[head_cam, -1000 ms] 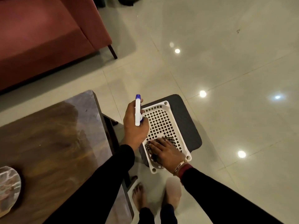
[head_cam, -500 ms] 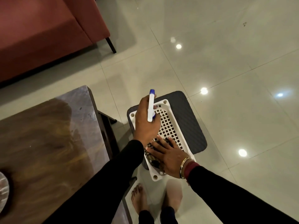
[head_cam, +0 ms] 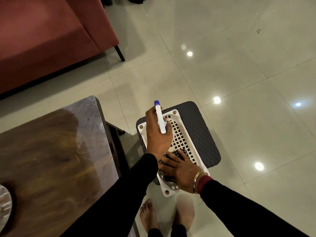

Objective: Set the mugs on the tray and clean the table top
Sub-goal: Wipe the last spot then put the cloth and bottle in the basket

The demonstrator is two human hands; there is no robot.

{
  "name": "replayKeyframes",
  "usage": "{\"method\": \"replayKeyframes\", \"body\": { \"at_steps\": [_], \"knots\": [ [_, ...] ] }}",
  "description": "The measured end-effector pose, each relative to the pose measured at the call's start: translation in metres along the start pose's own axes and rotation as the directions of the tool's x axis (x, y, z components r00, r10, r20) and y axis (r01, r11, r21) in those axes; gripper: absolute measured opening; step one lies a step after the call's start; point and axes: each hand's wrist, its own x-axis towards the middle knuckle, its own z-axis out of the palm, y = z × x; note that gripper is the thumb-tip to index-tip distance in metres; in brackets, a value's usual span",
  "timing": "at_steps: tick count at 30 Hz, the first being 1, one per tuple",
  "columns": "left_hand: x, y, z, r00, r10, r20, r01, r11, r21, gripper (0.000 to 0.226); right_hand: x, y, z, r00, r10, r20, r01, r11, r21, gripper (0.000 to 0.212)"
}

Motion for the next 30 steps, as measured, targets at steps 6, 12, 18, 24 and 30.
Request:
{"method": "replayKeyframes", "body": {
  "at_steps": [6, 12, 18, 24, 30],
  "knots": [
    [-0.004, -0.007, -0.001, 0.997, -0.070, 0.045, 0.071, 0.997, -0.021, 0.071, 0.000, -0.001, 0.001, 0.998, 0.005, -0.064, -0.003, 1.000, 0.030, 0.069],
    [-0.012, -0.017, -0.014, 0.998, -0.038, 0.059, 0.039, 0.999, -0.023, 0.095, 0.003, 0.001, 0.005, 1.000, 0.026, -0.004, -0.026, 1.000, -0.003, 0.088],
    [-0.019, -0.032, -0.034, 0.981, -0.100, 0.164, 0.109, 0.993, -0.046, 0.106, 0.004, -0.003, 0.003, 0.999, 0.041, 0.033, -0.039, 0.996, -0.079, 0.078],
    [-0.030, -0.041, -0.056, 0.976, -0.110, 0.190, 0.101, 0.993, 0.058, 0.123, -0.009, -0.008, -0.010, 0.990, 0.085, -0.113, -0.088, 0.996, -0.027, 0.069],
    [-0.059, -0.050, -0.070, 0.969, -0.187, 0.160, 0.178, 0.982, 0.067, 0.120, -0.030, -0.015, -0.007, 0.974, 0.108, -0.198, -0.116, 0.993, -0.027, 0.065]
  ]
}}
